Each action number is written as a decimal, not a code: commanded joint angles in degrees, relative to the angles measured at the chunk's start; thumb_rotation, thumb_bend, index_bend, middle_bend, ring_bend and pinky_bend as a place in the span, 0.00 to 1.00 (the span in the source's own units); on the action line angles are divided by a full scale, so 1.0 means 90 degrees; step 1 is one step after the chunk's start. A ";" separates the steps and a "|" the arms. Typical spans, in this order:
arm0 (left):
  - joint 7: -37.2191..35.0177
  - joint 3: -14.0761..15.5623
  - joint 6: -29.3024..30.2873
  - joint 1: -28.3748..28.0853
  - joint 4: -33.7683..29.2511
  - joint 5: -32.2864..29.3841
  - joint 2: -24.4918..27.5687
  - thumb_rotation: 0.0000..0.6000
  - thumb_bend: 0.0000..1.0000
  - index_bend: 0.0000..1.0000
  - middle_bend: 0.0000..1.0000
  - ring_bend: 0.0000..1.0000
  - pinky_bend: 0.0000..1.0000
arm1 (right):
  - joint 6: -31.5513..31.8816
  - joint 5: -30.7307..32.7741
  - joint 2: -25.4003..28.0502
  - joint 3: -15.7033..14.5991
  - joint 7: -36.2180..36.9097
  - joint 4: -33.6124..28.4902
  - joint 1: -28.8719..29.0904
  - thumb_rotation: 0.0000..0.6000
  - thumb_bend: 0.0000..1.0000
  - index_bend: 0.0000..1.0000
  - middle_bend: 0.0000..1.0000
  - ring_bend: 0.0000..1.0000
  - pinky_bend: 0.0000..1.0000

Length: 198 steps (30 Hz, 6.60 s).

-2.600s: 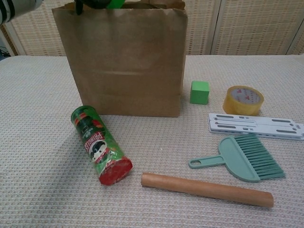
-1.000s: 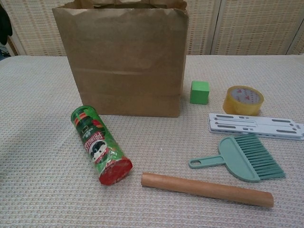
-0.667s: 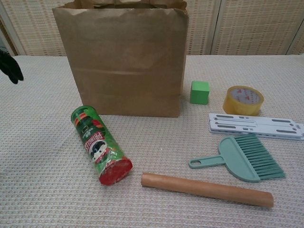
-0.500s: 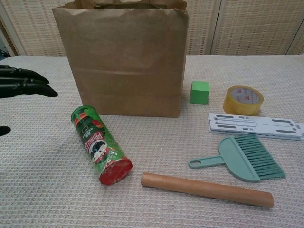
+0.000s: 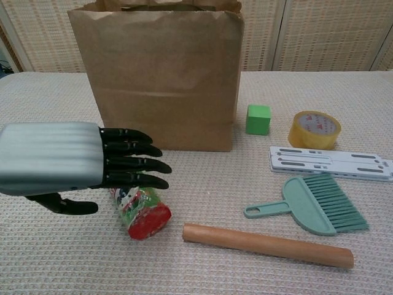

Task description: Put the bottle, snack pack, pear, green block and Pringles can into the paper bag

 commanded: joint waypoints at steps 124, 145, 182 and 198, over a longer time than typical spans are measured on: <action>-0.0834 -0.4250 0.1823 -0.1124 -0.1296 -0.6823 -0.1982 1.00 0.66 0.66 0.67 0.63 0.72 | -0.0187 0.0182 0.0221 0.0040 0.0424 -0.0067 0.0148 1.00 0.01 0.00 0.00 0.00 0.00; -0.0903 -0.4435 0.1737 -0.1381 -0.1169 -0.6847 -0.1886 1.00 0.66 0.66 0.67 0.63 0.72 | -0.0306 0.0413 0.0217 0.0125 0.0447 -0.0081 0.0234 1.00 0.01 0.00 0.00 0.00 0.00; 0.0381 -0.3627 0.0859 -0.1119 -0.1881 -0.8315 -0.0803 1.00 0.36 0.01 0.00 0.00 0.12 | -0.0188 0.0129 0.0195 0.0043 0.0335 -0.0138 0.0146 1.00 0.01 0.00 0.00 0.00 0.00; 0.0462 -0.3546 0.1314 -0.0865 -0.2607 -0.8148 -0.0326 1.00 0.36 0.00 0.00 0.00 0.10 | -0.0118 -0.0006 0.0247 0.0003 0.0433 -0.0138 0.0108 1.00 0.01 0.00 0.00 0.00 0.00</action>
